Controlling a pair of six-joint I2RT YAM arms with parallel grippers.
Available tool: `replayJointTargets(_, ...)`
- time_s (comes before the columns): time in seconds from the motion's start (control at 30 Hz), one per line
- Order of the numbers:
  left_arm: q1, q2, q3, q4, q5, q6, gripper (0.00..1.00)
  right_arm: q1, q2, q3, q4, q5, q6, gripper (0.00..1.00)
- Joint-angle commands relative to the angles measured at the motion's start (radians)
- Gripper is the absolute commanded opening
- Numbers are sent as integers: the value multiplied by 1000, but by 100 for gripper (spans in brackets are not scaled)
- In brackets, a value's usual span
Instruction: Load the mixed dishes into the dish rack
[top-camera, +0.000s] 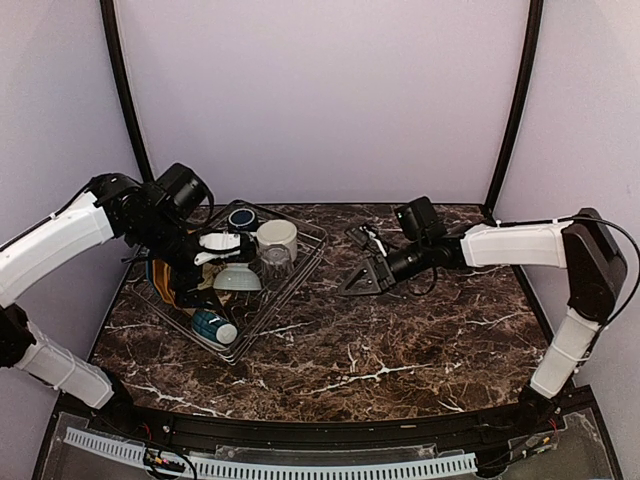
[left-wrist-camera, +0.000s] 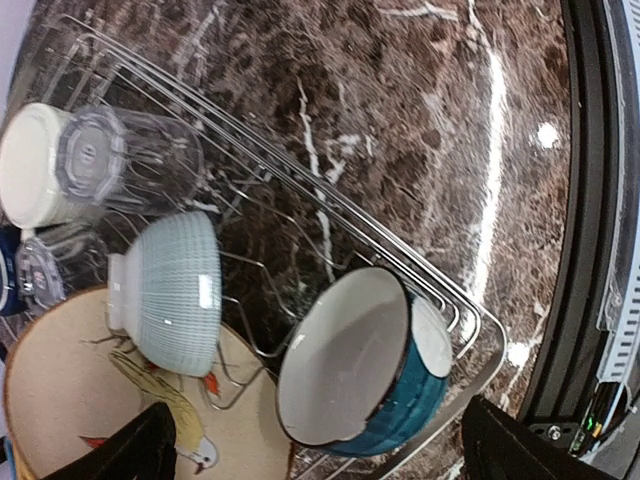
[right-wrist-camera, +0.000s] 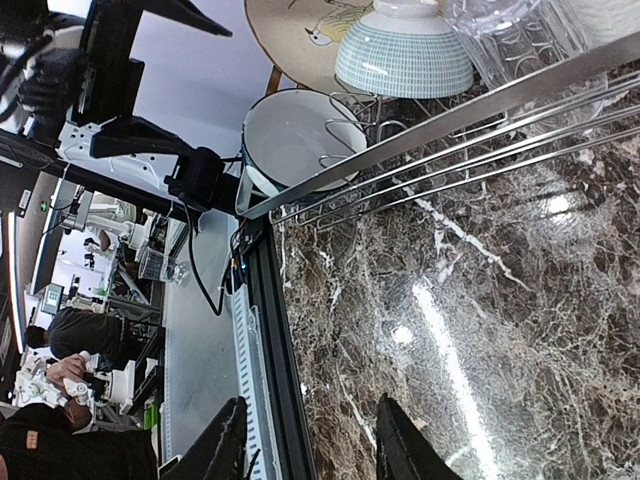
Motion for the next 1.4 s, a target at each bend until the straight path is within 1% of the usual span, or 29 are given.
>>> replayJointTargets(0.0,-18,-33,-97,-115,-31,7,99,1,41,16,42,-21,17,42)
replayJointTargets(0.17,-24,-64,-186,-37,-38,30,99,1,53,-9,80,-32,35,42)
replayJointTargets(0.3,-25,-31,-205,8,-90,35,99,1,57,-27,107,-37,50,42)
replayJointTargets(0.6,-27,43,-174,47,-159,31,99,1,75,-47,159,-50,75,42)
replayJointTargets(0.83,-26,92,-142,85,-216,-9,98,1,76,-55,163,-50,76,41)
replayJointTargets(1.07,-24,114,-120,137,-241,-15,98,1,79,-67,179,-52,88,41)
replayJointTargets(1.37,8,137,-89,196,-262,-28,99,1,87,-69,187,-54,95,41)
